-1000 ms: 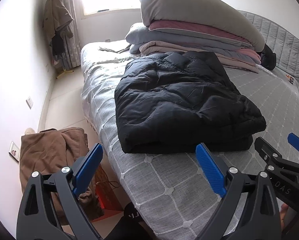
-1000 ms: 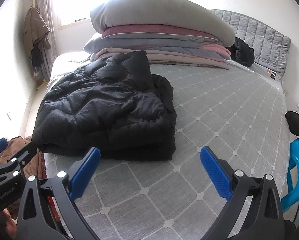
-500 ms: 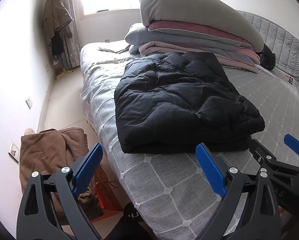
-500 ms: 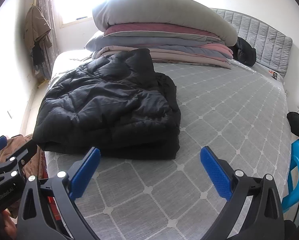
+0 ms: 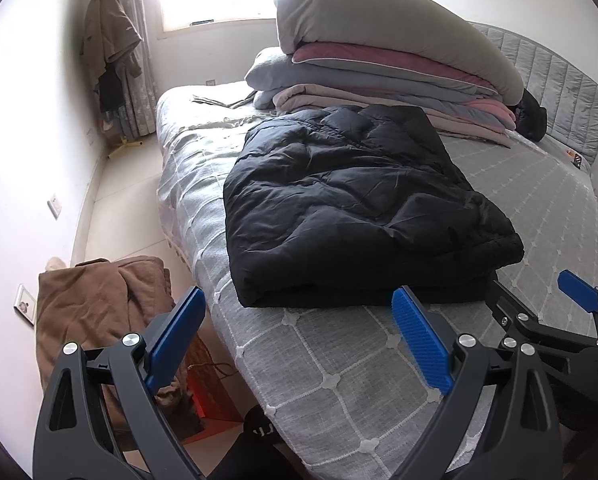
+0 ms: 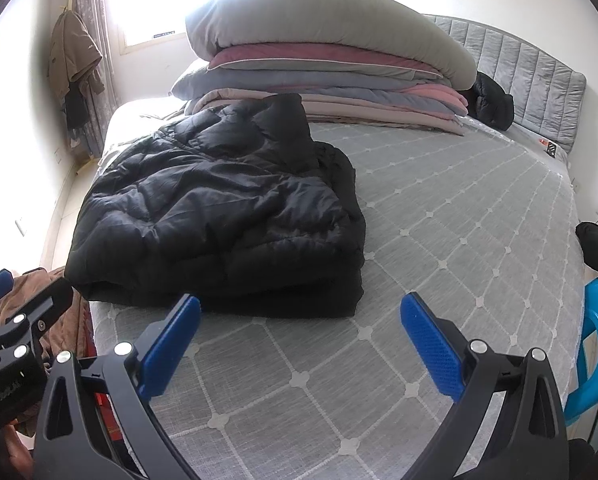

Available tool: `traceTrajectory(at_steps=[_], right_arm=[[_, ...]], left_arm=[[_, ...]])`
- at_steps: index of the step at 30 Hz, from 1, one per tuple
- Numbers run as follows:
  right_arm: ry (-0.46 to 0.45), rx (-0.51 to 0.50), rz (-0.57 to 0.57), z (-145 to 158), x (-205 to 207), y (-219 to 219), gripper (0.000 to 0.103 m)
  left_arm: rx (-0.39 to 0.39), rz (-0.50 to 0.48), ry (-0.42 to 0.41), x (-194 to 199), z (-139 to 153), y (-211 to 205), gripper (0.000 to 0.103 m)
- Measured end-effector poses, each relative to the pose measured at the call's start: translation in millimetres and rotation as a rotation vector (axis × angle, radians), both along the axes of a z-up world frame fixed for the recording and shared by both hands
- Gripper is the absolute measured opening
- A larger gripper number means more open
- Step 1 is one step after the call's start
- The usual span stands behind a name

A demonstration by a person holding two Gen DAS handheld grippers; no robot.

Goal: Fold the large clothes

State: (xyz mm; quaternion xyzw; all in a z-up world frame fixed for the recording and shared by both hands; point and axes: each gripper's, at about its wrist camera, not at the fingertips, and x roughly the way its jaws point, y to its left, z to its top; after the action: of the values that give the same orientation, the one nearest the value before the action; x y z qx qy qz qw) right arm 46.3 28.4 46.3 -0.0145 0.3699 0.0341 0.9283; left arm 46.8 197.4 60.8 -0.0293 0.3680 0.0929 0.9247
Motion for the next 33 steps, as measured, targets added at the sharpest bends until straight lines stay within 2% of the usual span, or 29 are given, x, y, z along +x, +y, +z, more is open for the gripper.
traceTrajectory(at_steps=[33], right_arm=[[-0.020,-0.003,-0.003,8.3,4.1,-6.9,0.097]], left_arm=[[-0.028,0.005,0.015,4.4,-3.1,5.0,0.091]])
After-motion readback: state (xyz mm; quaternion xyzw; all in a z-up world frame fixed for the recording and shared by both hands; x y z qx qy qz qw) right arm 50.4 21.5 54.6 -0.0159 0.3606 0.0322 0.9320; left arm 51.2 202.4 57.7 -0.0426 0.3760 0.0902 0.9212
